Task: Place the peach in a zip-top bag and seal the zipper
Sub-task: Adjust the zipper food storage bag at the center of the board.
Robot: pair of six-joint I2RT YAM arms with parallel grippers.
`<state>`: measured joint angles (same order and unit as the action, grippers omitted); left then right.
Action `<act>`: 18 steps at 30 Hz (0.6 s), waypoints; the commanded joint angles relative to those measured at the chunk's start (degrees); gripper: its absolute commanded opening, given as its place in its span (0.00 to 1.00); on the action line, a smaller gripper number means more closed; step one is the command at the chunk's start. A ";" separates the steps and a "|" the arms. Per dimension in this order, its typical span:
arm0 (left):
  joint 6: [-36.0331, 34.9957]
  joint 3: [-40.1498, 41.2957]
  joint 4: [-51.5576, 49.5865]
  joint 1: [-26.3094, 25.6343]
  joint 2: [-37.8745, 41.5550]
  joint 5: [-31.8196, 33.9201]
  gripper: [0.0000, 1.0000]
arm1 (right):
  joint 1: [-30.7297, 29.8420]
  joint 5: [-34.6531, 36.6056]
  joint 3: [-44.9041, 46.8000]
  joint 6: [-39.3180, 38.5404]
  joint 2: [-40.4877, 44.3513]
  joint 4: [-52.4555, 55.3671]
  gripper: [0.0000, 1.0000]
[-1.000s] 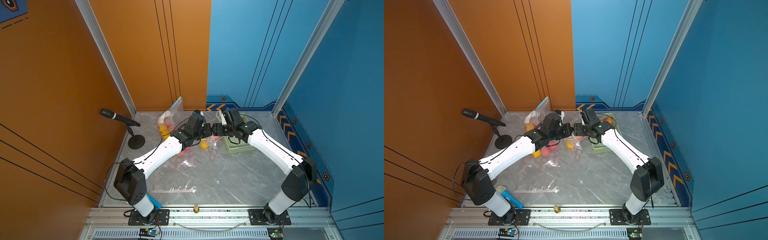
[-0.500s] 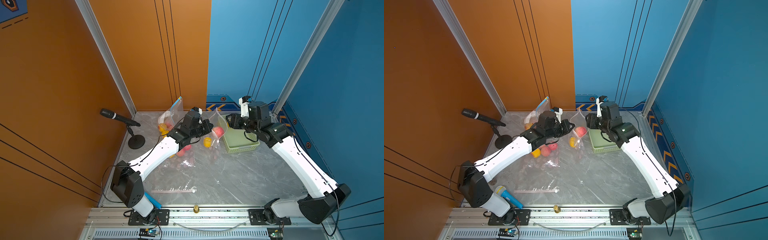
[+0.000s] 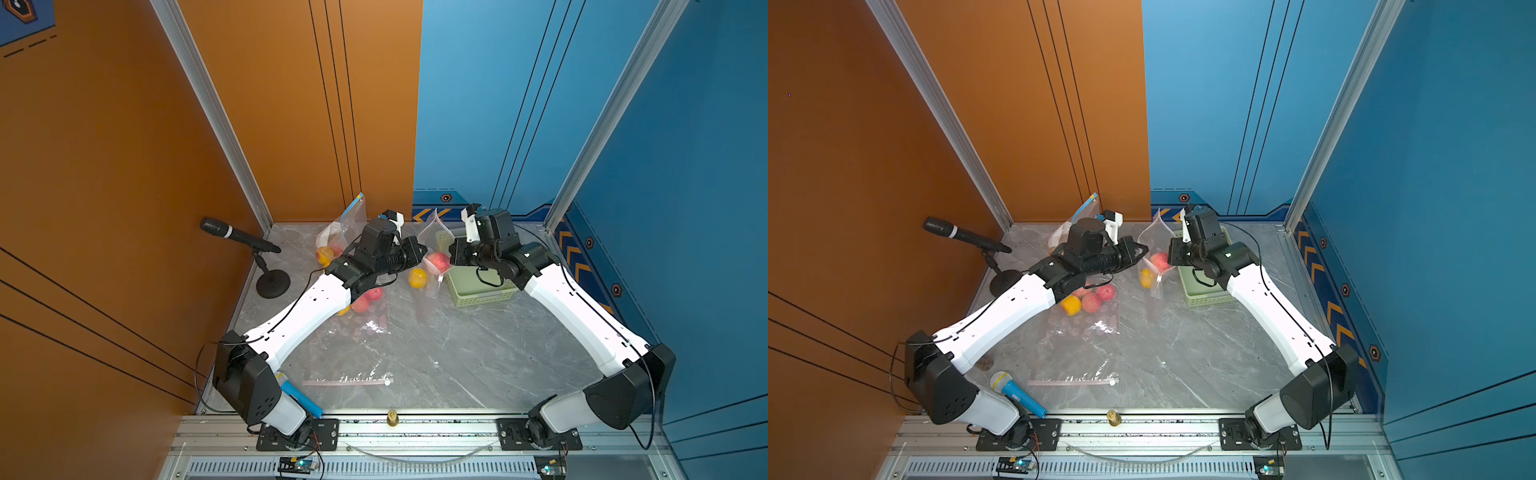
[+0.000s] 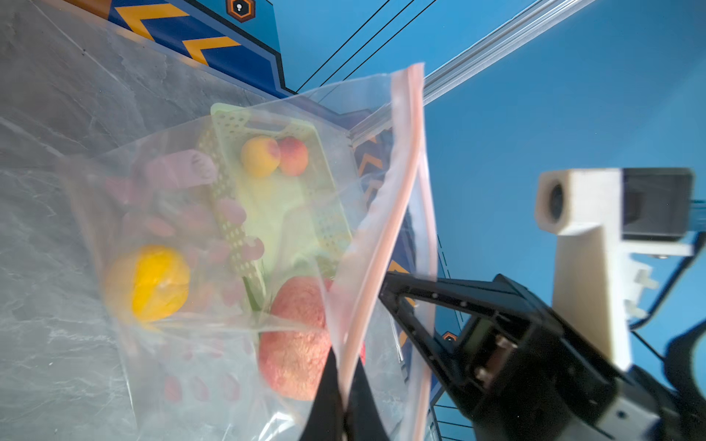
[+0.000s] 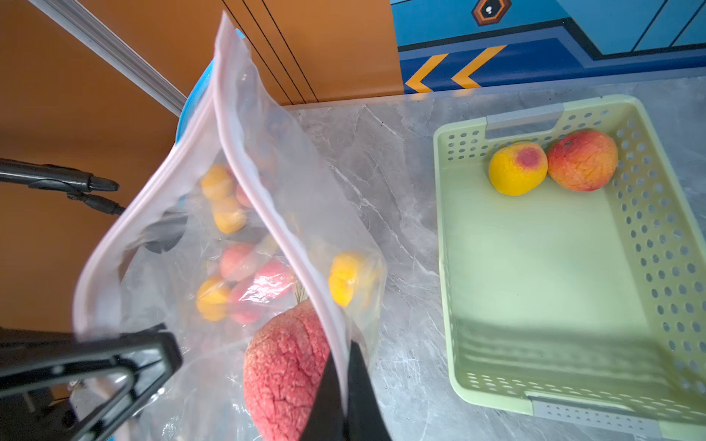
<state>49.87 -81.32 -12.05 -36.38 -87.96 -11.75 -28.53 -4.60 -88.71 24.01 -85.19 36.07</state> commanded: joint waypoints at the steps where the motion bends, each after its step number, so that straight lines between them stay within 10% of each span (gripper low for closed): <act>1: -3.97 -0.55 -5.62 -0.09 -0.63 2.51 0.00 | -1.76 -2.61 -5.02 -0.63 2.50 1.54 0.00; 8: -5.83 -0.61 -8.58 1.30 0.29 2.88 0.00 | -2.79 7.46 -4.63 -2.13 4.86 5.64 0.00; 18: -8.26 -5.27 -11.52 -2.44 4.62 8.15 0.00 | -1.88 1.98 -1.30 -0.72 2.82 5.99 0.00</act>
<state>43.27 -85.41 -20.88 -38.70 -84.29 -6.39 -30.00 -1.50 -90.04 23.35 -82.96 41.17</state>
